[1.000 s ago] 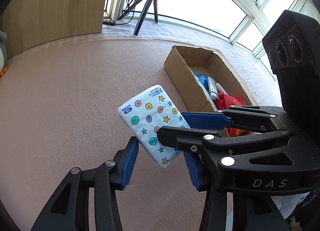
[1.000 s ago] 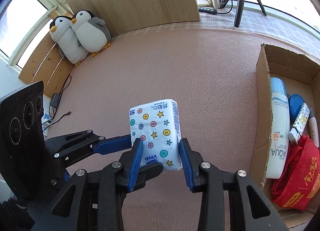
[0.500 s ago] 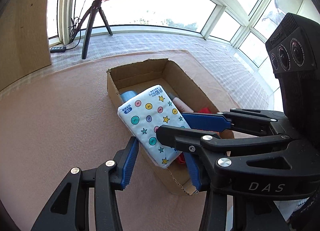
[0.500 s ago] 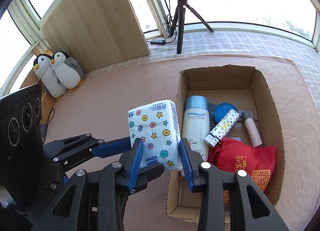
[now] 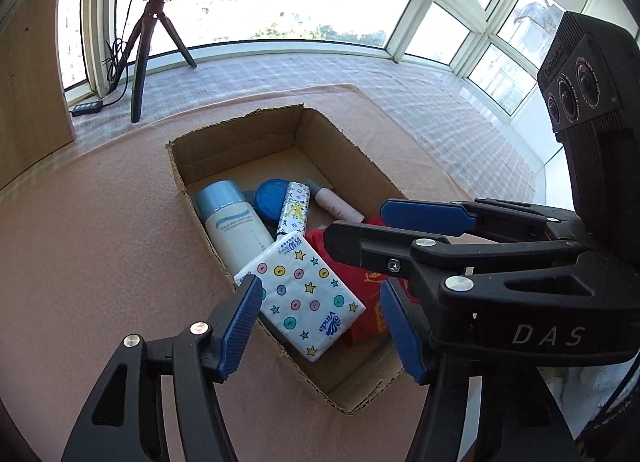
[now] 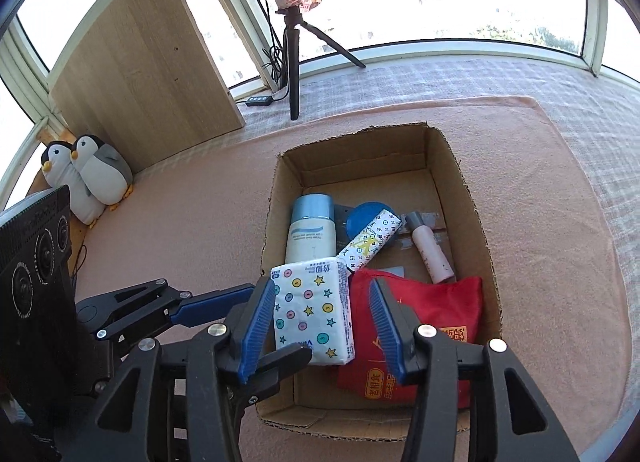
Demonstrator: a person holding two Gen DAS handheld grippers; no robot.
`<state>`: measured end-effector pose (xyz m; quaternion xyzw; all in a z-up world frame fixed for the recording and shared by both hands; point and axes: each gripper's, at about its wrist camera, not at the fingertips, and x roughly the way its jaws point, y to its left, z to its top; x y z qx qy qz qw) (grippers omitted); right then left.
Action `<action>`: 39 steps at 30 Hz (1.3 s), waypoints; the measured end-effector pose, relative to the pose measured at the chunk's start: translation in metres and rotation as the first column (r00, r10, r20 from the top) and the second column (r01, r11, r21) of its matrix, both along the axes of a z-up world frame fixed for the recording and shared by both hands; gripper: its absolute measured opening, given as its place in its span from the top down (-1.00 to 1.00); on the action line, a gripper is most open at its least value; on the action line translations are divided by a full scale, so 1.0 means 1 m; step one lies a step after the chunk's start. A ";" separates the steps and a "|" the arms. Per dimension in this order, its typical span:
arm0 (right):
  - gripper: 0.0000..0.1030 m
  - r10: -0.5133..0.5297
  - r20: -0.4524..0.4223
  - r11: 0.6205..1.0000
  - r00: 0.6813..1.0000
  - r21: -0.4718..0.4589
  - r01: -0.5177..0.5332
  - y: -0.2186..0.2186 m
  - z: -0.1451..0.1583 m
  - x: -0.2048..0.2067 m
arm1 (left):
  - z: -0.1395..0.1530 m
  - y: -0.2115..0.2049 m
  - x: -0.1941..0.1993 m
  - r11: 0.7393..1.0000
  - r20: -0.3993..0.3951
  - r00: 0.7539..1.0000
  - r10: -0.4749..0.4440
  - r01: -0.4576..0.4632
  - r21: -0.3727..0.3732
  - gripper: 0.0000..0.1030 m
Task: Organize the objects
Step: 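Carry the tissue pack into the box and open the right gripper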
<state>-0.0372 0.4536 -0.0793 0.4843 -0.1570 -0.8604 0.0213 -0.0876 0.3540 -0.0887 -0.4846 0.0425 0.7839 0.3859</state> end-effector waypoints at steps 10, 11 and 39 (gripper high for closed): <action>0.04 -0.023 -0.014 1.000 1.000 0.007 0.023 -0.003 0.006 0.006 | 0.005 -0.038 0.002 0.997 -0.003 0.998 0.070 -0.070 -0.017 -0.37; 0.03 -0.024 -0.016 1.000 1.000 0.011 0.024 -0.004 0.007 0.007 | 0.006 -0.045 0.004 0.996 -0.009 0.997 0.081 -0.081 -0.020 -0.41; -0.01 0.076 -0.126 0.993 0.989 0.096 -0.064 -0.152 0.036 0.044 | 0.057 -0.250 0.065 0.922 -0.133 0.920 0.369 -0.381 -0.071 -0.59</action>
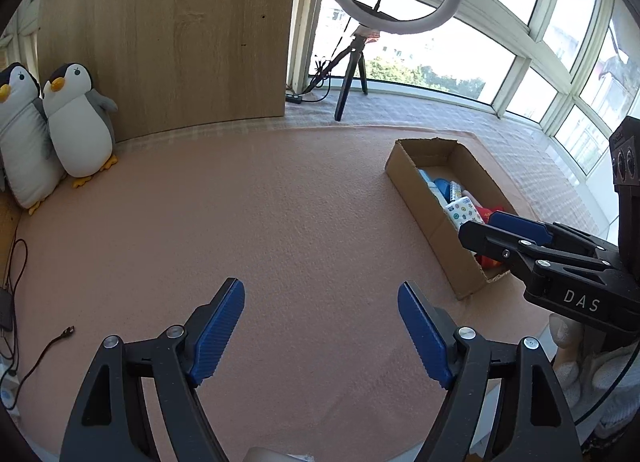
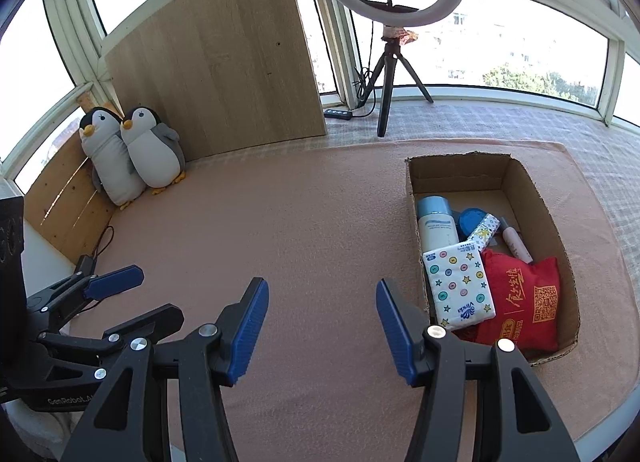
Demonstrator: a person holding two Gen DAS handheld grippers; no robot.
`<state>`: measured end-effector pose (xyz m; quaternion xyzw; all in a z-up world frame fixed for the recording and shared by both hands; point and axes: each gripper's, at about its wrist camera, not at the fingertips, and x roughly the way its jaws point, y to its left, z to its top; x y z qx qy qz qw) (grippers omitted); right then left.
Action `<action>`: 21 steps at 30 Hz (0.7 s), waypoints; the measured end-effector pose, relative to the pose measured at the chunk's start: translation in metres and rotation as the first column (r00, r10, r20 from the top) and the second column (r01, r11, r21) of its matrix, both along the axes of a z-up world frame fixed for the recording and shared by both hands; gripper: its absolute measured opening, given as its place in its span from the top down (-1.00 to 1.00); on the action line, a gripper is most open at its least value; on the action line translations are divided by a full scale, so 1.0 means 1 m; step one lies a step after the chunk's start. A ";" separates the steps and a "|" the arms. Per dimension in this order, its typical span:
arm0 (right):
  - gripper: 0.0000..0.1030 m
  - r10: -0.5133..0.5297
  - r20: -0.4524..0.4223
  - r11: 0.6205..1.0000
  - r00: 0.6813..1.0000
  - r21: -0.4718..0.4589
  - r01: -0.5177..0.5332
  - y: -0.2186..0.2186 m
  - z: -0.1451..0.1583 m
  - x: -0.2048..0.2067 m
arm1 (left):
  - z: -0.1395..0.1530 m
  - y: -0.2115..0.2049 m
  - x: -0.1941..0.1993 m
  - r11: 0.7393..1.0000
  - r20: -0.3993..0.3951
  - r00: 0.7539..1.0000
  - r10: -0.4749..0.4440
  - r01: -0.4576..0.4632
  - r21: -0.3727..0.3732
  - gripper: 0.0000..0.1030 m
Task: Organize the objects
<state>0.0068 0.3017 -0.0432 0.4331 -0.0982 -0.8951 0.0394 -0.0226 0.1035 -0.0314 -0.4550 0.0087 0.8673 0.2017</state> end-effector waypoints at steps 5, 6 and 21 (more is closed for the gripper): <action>-0.02 0.017 0.008 0.999 1.000 0.030 -0.017 -0.027 -0.002 0.007 | 0.002 -0.032 0.016 0.999 -0.009 0.999 0.052 -0.052 -0.012 -0.59; -0.02 0.018 0.012 0.999 1.000 0.026 -0.019 -0.032 -0.002 0.009 | 0.003 -0.038 0.018 0.998 -0.006 0.998 0.061 -0.061 -0.009 -0.59; -0.26 0.015 0.009 0.997 1.000 0.078 -0.016 -0.073 -0.002 0.021 | 0.003 -0.086 0.031 0.988 -0.011 0.989 0.150 -0.151 -0.031 -0.63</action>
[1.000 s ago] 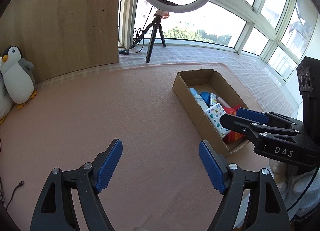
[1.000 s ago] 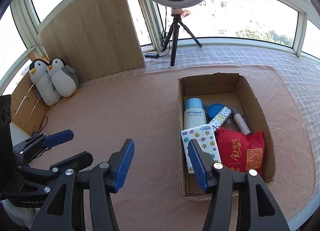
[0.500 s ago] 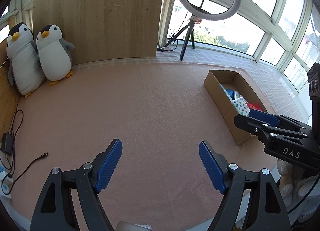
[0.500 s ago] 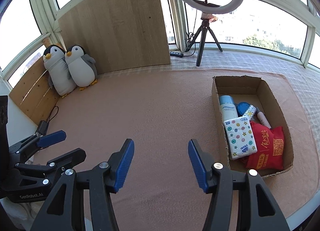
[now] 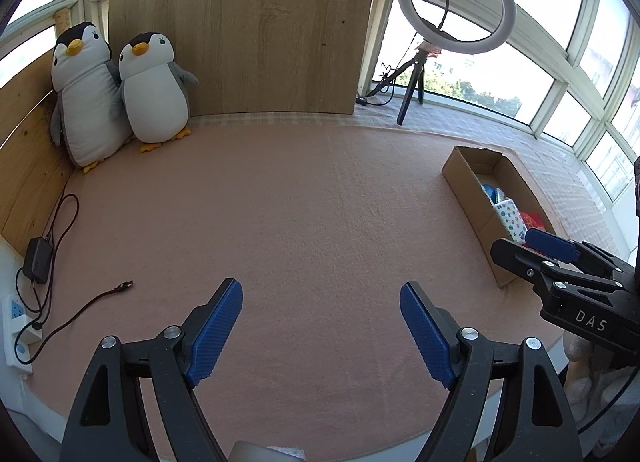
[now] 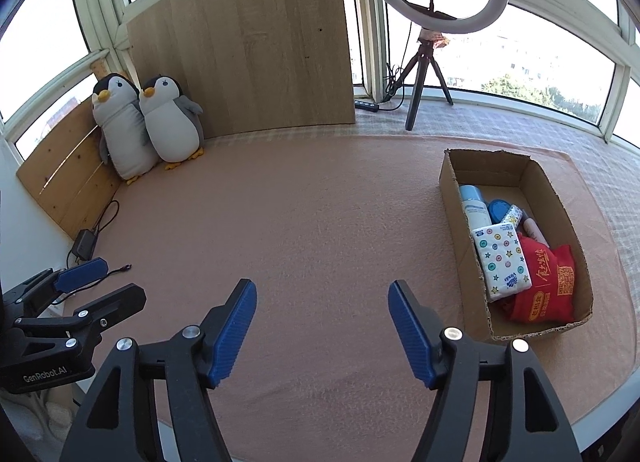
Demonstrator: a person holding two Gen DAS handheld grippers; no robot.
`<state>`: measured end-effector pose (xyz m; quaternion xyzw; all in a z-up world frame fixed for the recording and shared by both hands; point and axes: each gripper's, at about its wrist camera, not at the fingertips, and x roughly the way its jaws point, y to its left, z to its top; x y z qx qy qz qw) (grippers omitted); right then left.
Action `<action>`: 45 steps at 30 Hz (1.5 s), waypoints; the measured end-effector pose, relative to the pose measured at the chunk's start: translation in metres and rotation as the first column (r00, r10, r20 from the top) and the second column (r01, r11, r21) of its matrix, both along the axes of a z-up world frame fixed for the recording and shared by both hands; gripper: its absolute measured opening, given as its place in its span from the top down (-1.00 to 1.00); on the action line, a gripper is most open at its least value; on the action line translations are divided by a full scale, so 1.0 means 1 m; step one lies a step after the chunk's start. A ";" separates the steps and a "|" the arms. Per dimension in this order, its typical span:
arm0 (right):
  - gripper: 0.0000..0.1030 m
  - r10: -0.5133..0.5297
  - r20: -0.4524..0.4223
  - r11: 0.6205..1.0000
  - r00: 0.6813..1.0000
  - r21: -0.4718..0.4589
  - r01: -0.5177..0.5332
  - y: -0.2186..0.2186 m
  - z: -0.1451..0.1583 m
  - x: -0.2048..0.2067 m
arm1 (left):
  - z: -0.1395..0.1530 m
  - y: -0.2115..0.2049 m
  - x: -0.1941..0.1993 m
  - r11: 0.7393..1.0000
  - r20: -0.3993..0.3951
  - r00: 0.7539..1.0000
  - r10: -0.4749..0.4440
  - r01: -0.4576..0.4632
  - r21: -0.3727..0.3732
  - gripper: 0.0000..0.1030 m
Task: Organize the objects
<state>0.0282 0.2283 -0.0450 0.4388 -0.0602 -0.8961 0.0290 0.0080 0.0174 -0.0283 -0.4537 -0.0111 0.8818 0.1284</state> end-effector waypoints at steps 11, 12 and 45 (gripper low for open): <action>-0.38 -0.019 -0.023 0.999 1.000 0.026 0.020 -0.008 0.001 0.001 | -0.001 -0.005 -0.007 1.000 -0.011 1.000 0.011 -0.011 -0.016 -0.63; -0.38 -0.020 -0.024 0.999 1.000 0.028 0.021 -0.008 0.001 0.001 | -0.001 -0.005 -0.007 1.000 -0.011 1.000 0.010 -0.011 -0.016 -0.63; -0.38 -0.019 0.000 0.999 1.000 0.031 0.019 0.002 -0.007 -0.007 | -0.009 0.007 -0.018 0.999 0.003 1.000 0.007 -0.007 -0.033 -0.65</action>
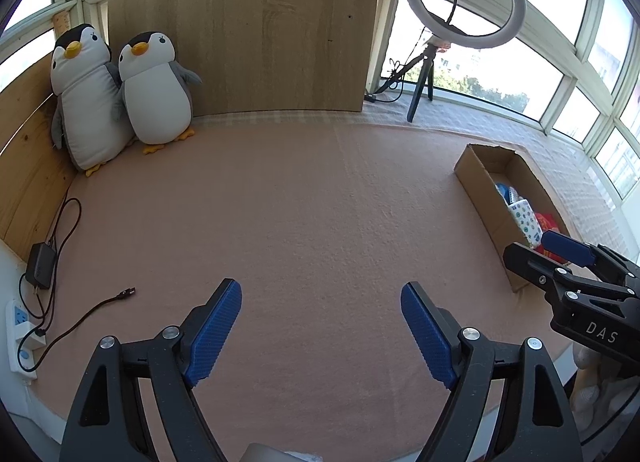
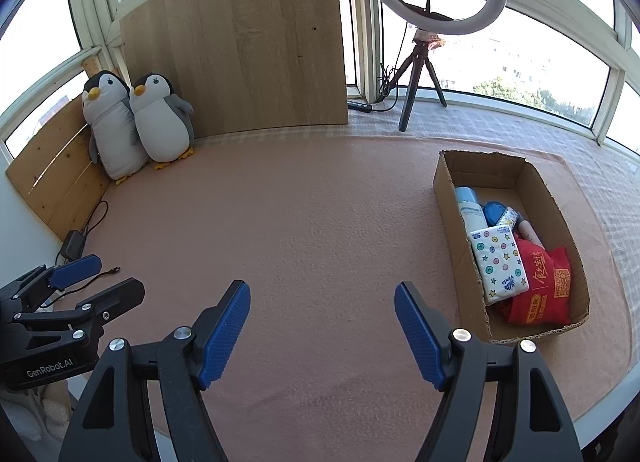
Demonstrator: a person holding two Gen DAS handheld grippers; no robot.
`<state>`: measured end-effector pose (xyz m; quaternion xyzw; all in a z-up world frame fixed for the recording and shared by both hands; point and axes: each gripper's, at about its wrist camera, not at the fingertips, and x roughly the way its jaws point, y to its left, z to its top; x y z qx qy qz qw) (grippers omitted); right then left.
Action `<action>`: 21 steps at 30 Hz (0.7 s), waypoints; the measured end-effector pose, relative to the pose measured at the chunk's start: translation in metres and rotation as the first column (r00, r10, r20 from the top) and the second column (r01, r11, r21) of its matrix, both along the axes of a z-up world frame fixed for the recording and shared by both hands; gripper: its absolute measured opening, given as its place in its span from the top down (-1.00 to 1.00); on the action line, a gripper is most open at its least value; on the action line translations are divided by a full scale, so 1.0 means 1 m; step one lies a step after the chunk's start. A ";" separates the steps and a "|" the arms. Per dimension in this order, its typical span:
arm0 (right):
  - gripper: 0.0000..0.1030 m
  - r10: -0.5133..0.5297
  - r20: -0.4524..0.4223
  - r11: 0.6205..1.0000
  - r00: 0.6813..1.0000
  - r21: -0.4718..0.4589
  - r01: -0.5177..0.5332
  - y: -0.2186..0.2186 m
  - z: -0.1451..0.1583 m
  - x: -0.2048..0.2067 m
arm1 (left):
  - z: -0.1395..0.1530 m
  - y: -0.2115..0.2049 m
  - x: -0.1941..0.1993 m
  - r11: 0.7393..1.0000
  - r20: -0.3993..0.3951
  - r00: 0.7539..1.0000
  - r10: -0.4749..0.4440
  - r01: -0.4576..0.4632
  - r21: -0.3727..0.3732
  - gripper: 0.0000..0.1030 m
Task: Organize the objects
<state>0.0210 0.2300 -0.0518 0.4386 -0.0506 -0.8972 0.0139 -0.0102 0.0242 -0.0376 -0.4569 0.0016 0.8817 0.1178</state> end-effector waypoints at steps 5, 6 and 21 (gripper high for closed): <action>-0.38 -0.002 0.007 1.000 1.000 -0.002 0.002 0.004 -0.002 -0.002 | -0.002 0.002 -0.002 1.000 0.003 1.000 -0.002 0.002 -0.002 -0.65; -0.38 -0.002 0.008 1.000 1.000 -0.001 0.002 0.004 -0.002 -0.003 | -0.003 0.003 -0.002 1.000 0.003 1.000 -0.002 0.002 -0.003 -0.65; -0.38 0.002 0.018 1.000 1.000 -0.005 -0.002 0.003 -0.005 -0.005 | -0.005 0.001 -0.004 1.000 0.005 1.000 -0.003 0.003 -0.003 -0.65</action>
